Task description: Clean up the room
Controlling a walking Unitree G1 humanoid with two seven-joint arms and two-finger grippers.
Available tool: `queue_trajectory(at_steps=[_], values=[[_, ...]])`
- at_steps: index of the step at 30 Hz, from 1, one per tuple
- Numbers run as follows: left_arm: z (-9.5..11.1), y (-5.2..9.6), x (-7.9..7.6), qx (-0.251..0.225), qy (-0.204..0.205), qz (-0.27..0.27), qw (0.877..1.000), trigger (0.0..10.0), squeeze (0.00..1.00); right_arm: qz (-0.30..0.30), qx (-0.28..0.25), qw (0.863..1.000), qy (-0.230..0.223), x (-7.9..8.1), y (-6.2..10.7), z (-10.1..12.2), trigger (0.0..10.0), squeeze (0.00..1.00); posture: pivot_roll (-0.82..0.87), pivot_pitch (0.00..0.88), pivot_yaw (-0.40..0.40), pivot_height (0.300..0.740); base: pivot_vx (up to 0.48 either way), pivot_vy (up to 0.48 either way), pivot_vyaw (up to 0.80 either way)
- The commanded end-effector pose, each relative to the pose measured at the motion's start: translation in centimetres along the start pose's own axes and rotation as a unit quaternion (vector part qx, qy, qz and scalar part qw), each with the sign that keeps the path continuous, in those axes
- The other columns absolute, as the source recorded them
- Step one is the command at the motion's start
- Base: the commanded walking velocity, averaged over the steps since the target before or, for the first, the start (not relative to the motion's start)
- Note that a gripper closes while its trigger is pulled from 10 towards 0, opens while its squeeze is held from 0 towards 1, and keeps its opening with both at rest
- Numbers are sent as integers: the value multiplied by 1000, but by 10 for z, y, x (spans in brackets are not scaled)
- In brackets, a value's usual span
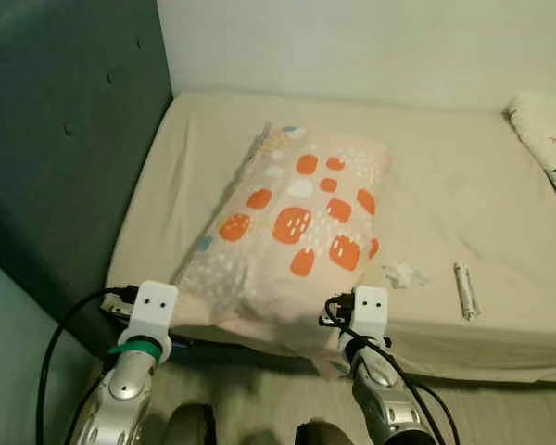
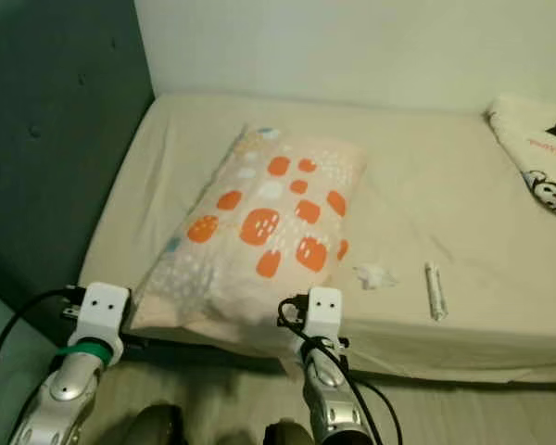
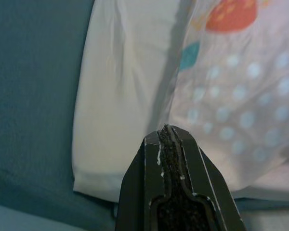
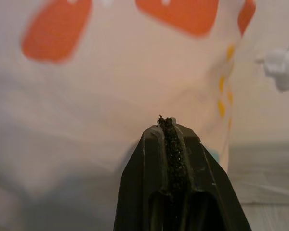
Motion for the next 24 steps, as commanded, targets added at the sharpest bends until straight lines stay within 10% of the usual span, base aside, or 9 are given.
queue_trajectory(at_steps=[1, 24], values=[[-2, 2, 3, 2, -5, 6, 1000, 10000, 0, 8, 5, 1000, -5, 4, 2, -5, 10000, 0, 49, 67, 15, 595, 0, 0, 0], [-3, 5, -2, -8, 4, 7, 1000, 10000, 0, 6, -50, 998, -25, 0, 3, 10, 10000, 0, 46, 70, 9, 641, 0, 0, 0]])
Point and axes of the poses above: a point about 5 cm out from each wrist's last joint towards the gripper, its own y axis pointing back from the gripper into the wrist, its own z axis along the axis of the wrist's last joint, x = y × z, the point moved 1 cm from there along -y, pointing out of the wrist towards the gripper, and after that the axes turned 12 degrees about y, right-handed, at the moved point
